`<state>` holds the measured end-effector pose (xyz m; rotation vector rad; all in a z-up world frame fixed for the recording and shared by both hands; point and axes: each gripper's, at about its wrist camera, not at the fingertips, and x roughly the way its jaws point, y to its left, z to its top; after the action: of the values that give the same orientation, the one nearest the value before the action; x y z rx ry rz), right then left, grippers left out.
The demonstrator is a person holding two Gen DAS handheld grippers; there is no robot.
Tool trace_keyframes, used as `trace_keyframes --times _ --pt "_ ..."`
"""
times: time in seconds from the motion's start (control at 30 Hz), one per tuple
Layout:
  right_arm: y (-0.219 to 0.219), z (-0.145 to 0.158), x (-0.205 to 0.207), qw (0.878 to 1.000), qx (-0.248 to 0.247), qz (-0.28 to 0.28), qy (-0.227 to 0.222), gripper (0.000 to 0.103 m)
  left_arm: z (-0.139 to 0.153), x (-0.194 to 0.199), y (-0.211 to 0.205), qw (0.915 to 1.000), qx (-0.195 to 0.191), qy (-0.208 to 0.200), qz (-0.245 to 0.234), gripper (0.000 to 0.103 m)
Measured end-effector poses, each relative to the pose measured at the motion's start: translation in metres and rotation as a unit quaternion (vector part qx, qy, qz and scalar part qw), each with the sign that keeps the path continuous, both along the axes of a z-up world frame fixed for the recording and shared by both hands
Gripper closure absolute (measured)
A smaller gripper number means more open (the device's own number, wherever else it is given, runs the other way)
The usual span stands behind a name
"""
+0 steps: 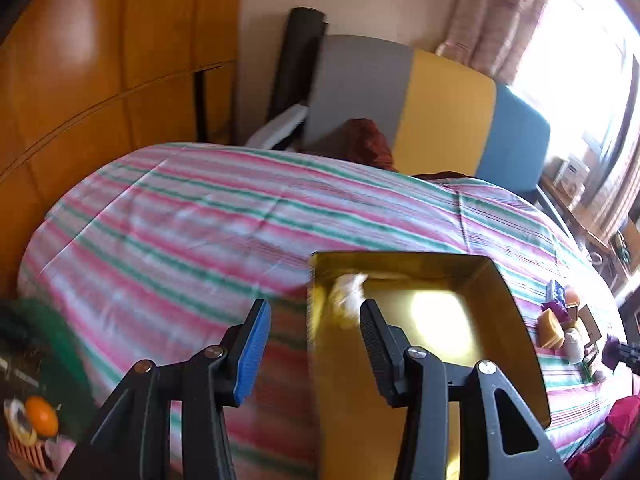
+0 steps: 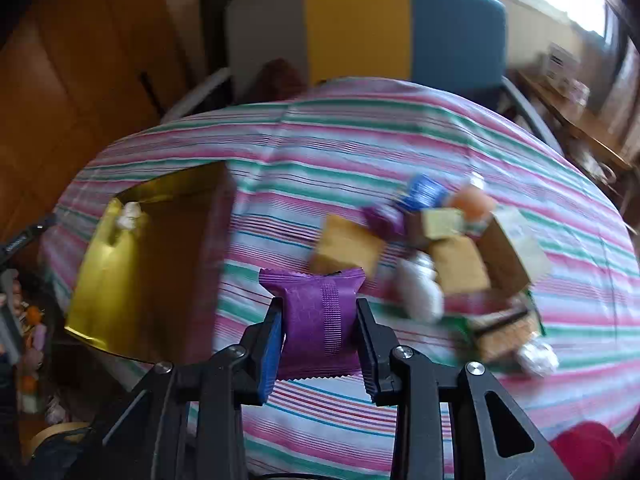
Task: Organize objects
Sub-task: 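Carry the purple packet into the gold tray and open the right tool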
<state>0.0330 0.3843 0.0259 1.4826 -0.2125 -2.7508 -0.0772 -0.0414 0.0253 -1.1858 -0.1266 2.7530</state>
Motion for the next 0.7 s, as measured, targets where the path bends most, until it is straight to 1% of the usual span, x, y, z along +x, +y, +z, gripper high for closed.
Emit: trace_keyframes --times 0.07,0.13,0.23,0.3,0.37,0.47,0.57,0.7 --pt "-0.05 0.007 -0.024 0.998 -0.01 0.059 0.004 0.069 -0.006 0.01 -0.014 0.9999 0.008 -0.008 0.012 0.056" --pt "-0.098 0.006 -0.048 0.994 -0.027 0.108 -0.004 0.069 -0.011 0.017 -0.027 0.9995 0.014 -0.017 0.021 0.056" --pt "-0.161 -0.008 -0.085 0.987 -0.049 0.153 -0.028 0.069 -0.019 0.027 -0.041 0.9989 0.025 -0.025 0.032 0.056" --pt "-0.196 -0.025 -0.11 0.982 -0.063 0.166 -0.057 0.069 -0.027 0.03 -0.049 0.9982 0.033 -0.032 0.039 0.056" --pt "-0.223 -0.045 -0.133 0.979 -0.078 0.167 -0.086 0.069 -0.034 0.031 -0.056 0.9975 0.04 -0.04 0.043 0.056" --pt "-0.248 -0.071 -0.16 0.979 -0.1 0.139 -0.114 0.069 -0.041 0.035 -0.063 0.9968 0.047 -0.047 0.045 0.056" --pt "-0.26 -0.088 -0.179 0.979 -0.123 0.106 -0.124 0.069 -0.044 0.036 -0.067 0.9959 0.056 -0.051 0.05 0.056" --pt "-0.271 -0.103 -0.198 0.978 -0.137 0.077 -0.138 0.069 -0.049 0.035 -0.07 0.9952 0.06 -0.056 0.052 0.056"
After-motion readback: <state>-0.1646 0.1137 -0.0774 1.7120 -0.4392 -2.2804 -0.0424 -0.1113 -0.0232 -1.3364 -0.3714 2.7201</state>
